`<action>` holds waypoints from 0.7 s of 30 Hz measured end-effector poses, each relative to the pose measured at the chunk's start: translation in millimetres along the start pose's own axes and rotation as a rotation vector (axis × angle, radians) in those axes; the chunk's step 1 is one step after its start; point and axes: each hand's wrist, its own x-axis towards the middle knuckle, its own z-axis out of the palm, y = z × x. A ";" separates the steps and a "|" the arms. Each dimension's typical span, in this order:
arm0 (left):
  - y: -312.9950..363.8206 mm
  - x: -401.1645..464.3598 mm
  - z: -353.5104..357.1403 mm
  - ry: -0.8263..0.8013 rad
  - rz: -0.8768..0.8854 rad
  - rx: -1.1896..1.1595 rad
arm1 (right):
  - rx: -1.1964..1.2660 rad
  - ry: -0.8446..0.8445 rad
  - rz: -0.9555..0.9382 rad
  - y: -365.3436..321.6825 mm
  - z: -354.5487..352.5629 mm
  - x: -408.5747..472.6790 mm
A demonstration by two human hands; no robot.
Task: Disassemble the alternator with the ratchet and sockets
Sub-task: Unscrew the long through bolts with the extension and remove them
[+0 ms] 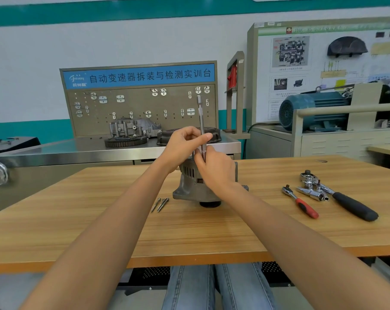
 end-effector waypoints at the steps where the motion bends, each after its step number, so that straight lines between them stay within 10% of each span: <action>1: -0.6 0.3 -0.2 -0.003 -0.004 -0.003 | -0.003 0.005 -0.001 0.6 0.5 -0.1; 21: -0.3 2.7 -4.3 0.009 -0.050 -0.045 | 0.001 0.027 -0.005 0.6 2.9 2.0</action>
